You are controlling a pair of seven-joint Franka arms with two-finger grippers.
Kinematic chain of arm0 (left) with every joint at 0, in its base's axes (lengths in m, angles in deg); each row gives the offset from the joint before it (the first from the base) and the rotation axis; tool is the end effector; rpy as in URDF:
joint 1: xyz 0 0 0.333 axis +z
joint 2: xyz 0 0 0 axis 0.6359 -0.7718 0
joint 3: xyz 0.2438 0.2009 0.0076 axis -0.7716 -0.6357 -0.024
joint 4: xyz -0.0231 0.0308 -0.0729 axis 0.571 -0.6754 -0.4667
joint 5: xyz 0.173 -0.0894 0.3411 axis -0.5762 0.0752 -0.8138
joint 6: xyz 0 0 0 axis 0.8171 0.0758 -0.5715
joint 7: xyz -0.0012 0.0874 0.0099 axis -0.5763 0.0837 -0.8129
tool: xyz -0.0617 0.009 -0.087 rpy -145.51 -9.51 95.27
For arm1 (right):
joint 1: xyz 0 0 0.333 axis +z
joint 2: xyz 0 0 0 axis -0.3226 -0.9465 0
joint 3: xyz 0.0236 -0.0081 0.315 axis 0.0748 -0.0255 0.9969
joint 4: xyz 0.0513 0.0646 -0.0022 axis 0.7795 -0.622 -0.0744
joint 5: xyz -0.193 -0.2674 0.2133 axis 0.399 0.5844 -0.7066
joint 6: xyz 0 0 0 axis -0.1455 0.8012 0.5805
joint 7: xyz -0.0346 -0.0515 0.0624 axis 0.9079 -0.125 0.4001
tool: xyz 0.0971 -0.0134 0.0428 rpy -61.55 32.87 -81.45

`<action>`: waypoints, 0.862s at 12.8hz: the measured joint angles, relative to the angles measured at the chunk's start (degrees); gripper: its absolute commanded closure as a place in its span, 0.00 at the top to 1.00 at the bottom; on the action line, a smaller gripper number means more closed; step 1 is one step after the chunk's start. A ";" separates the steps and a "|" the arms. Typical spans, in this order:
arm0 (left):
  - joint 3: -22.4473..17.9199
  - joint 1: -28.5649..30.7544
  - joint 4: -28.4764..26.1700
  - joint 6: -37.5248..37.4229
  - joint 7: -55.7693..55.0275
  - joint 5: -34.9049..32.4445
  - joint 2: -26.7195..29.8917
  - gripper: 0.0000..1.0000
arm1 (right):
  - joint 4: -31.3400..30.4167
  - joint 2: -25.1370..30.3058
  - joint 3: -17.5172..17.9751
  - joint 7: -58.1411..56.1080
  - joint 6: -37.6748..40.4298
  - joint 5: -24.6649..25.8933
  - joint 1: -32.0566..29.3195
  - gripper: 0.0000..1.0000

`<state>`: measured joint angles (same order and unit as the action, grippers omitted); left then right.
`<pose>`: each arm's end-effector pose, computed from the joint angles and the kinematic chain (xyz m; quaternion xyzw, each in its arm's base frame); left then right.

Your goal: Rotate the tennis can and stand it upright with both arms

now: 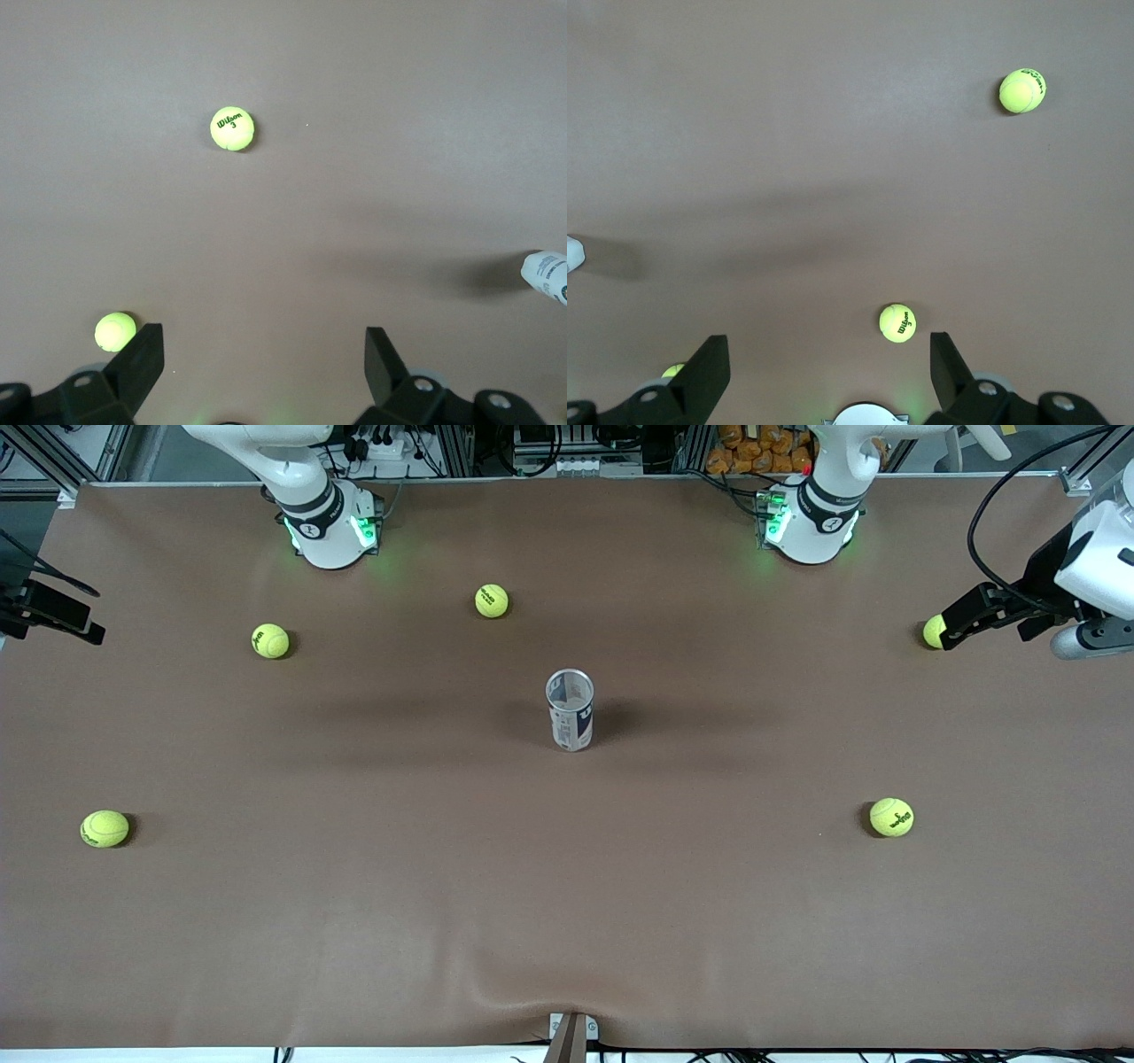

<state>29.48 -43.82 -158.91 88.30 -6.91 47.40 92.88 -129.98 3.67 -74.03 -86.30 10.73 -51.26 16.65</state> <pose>0.5258 -0.0565 0.6340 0.9985 0.0551 -0.0045 0.0018 0.5363 -0.0506 0.6522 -0.9972 0.0549 0.0474 0.0204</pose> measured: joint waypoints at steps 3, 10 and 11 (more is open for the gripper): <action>0.03 0.04 0.00 0.14 2.67 0.00 0.00 1.00 | 0.00 0.00 0.00 0.00 0.00 0.00 0.00 1.00; 0.01 0.03 2.50 -0.87 3.29 0.00 0.00 1.00 | 0.00 -0.27 0.00 0.00 -0.63 0.00 0.00 1.00; -0.02 0.04 2.85 -1.19 3.29 -0.21 0.00 1.00 | 0.00 -0.32 0.00 0.00 -0.68 0.00 0.00 1.00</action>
<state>29.46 -43.78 -156.07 87.11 -3.62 47.20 92.88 -129.98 3.35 -74.03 -86.30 10.05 -51.26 16.65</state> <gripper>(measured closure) 0.000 0.000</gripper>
